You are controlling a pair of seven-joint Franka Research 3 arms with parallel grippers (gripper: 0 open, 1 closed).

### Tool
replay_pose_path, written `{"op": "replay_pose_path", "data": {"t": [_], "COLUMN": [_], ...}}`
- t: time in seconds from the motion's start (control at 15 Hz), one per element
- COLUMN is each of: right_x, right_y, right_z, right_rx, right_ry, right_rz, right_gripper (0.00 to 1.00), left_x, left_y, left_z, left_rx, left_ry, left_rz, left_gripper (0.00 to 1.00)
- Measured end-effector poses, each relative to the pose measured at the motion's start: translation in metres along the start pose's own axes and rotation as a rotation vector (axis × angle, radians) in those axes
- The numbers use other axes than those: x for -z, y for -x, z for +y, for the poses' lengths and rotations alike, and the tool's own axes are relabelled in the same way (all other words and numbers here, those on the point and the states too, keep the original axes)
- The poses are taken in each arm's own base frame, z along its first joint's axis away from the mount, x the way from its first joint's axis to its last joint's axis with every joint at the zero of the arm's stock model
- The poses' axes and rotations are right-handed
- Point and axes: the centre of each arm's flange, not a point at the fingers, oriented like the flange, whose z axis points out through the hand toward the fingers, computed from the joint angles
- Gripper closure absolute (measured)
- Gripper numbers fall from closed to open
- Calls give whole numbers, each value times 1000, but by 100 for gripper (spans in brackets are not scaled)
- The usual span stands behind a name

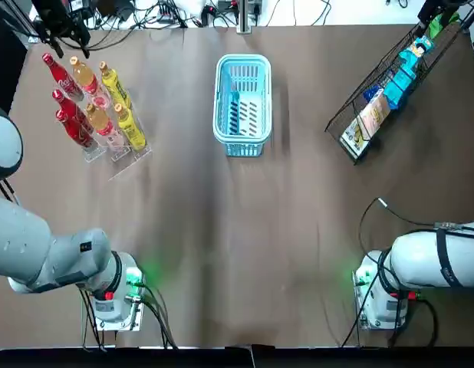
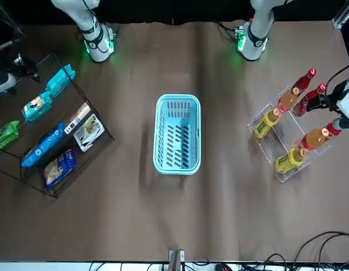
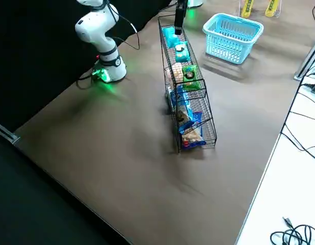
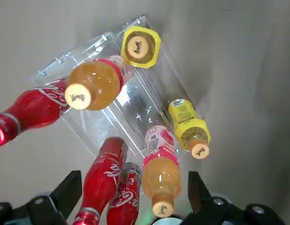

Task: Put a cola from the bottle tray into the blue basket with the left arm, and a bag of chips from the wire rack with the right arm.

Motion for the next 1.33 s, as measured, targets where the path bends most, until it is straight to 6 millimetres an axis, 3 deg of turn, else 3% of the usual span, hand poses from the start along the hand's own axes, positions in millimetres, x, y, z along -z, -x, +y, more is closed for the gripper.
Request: {"op": "replay_pose_path", "data": {"t": [0.27,0.4,0.67,1.07,1.27,1.33], "right_x": [-21,-31,-42,-53,-62,-63], "right_y": [-9,-12,-19,-27,-32,-33], "right_z": [1,3,5,9,11,11], "right_rx": [7,8,10,11,12,12], "right_ry": [-13,-21,-25,-26,-25,-23], "right_rz": [-36,-54,-68,-74,-73,-71], "right_gripper": [0,6,19,25,26,28], "left_x": [-19,-25,-43,-60,-62,-62], "left_y": [6,14,42,79,93,95], "left_z": [-12,-19,-35,-53,-63,-63], "left_rx": [-19,-10,25,77,106,107], "left_ry": [2,4,2,-11,-12,-13], "left_rz": [5,-3,6,12,20,21], "left_gripper": [0,0,0,0,4,11]}}
